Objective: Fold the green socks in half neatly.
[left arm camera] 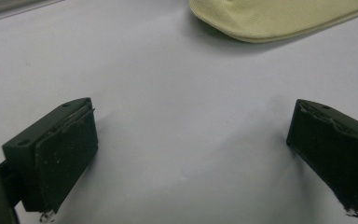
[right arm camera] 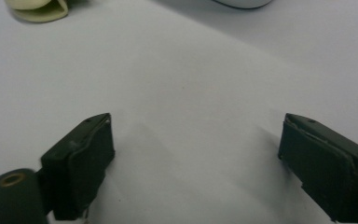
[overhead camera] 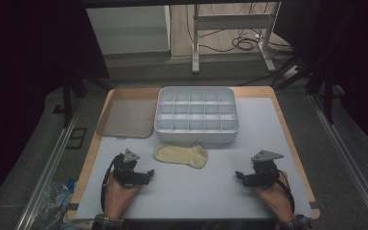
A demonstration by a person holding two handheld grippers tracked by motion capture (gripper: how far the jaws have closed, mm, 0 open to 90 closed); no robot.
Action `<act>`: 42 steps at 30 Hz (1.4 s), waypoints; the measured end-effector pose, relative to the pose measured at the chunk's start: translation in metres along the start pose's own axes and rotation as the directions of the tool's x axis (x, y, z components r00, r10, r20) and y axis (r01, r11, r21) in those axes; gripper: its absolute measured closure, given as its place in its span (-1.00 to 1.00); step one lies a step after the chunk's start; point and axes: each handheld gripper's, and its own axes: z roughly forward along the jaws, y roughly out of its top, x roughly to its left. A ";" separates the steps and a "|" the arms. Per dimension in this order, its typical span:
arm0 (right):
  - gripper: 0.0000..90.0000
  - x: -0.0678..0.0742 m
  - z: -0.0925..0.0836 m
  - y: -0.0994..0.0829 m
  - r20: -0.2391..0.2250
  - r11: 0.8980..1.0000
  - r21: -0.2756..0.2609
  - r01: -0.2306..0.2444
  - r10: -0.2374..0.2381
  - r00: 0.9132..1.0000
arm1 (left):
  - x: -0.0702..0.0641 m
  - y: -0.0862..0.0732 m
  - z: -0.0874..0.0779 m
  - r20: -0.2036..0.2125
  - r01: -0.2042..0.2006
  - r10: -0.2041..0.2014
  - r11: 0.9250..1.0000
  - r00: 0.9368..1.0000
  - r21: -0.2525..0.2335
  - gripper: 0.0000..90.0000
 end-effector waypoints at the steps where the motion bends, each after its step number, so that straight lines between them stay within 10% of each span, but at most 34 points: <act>1: -0.79 0.000 0.000 0.000 0.000 1.000 0.002 0.006 -0.006 1.000 | 0.000 0.000 0.000 0.000 0.000 0.000 1.000 1.000 0.001 -0.97; 42: -0.70 0.001 -0.002 0.001 0.004 1.000 -0.002 -0.001 0.001 1.000 | 0.001 0.001 -0.002 0.000 0.001 -0.001 1.000 1.000 -0.001 -0.91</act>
